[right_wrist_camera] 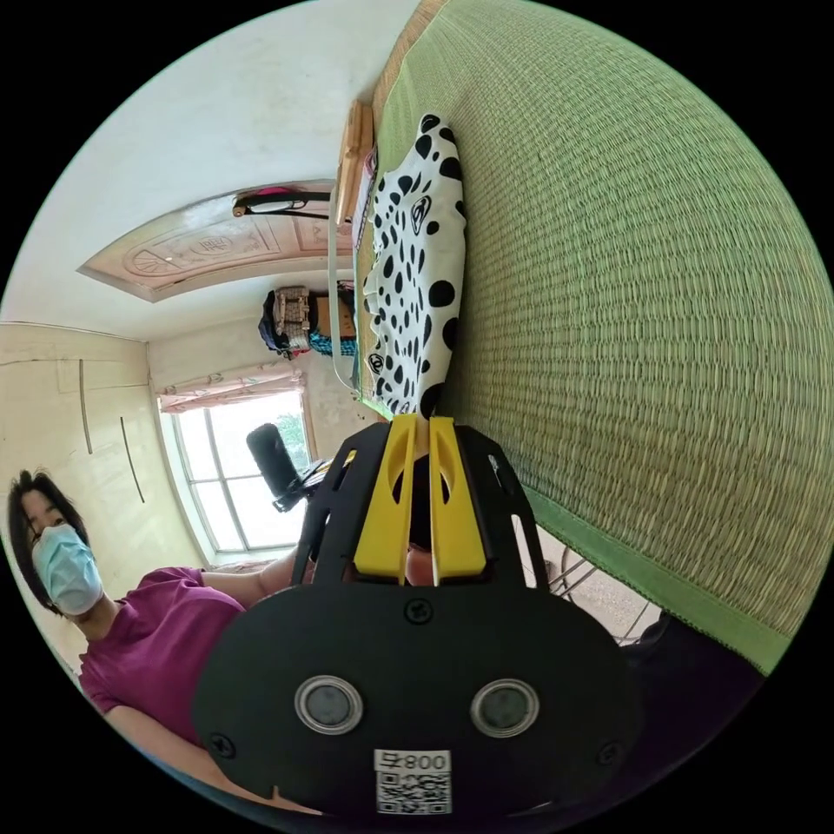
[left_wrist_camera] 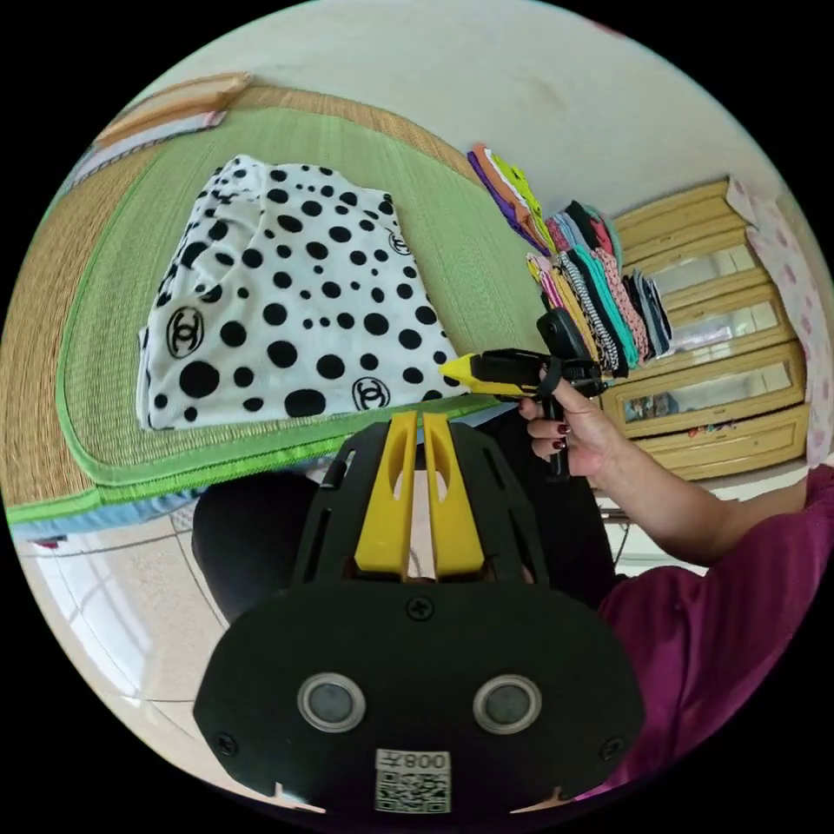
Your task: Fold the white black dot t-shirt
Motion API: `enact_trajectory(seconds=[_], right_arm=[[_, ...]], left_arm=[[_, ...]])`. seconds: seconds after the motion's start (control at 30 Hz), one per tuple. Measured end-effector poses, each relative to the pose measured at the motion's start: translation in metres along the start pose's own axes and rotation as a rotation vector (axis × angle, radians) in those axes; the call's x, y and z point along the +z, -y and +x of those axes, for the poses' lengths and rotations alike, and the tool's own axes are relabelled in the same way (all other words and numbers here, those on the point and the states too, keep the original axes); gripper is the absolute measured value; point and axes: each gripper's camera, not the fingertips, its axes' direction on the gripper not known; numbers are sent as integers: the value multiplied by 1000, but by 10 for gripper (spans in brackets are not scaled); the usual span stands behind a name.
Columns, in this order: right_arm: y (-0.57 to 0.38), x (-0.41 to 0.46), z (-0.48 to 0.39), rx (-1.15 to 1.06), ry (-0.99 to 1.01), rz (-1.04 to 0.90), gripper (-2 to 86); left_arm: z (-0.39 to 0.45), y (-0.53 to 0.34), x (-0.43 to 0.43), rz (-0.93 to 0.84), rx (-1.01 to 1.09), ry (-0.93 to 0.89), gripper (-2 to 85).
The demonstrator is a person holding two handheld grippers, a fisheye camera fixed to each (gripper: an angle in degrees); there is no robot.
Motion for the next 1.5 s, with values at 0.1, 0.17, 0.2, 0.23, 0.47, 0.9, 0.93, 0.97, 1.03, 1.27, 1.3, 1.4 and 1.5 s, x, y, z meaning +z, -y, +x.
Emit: enact_trajectory(seconds=[0.1,0.17,0.2,0.23,0.47,0.9,0.93,0.97,1.03,1.27,1.3,1.4,1.5], right_arm=[[-2,-3,-5,-16,1,0,23],[-2,-5,-9,-25,0,-1,22],[-3,-6,-10,-29,5,1,22],[-4,-6,-12,-31,11,4,22],[-7,-10,-25,-43,51,16,20],[-6,-12,-64,-101,61,15,19],[-6,-12,-67,-103,66,16,19],[-6,-12,-68,-105,69,17,19],[-5,-13,-74,-110,76,24,19],[0,-10,-92,-141,82,23,20],[1,-9,-94,-144,79,22,20],[2,-8,-99,-152,75,20,20],[1,-7,-102,-155,83,20,20]], left_arm=[[-58,-25,-28,96,-175,-140,17],[-87,-39,-45,161,-253,-195,23],[-105,-48,-55,190,-300,-216,28],[-114,-51,-59,198,-325,-227,32],[-201,-96,-91,289,-541,-403,81],[-287,-143,-123,387,-705,-675,104],[-289,-145,-124,387,-709,-678,105],[-294,-148,-128,386,-717,-684,105],[-300,-151,-132,384,-726,-695,107],[-317,-167,-147,383,-758,-779,119],[-317,-169,-149,374,-755,-787,121],[-316,-173,-151,348,-751,-818,124],[-319,-178,-156,349,-766,-798,122]])
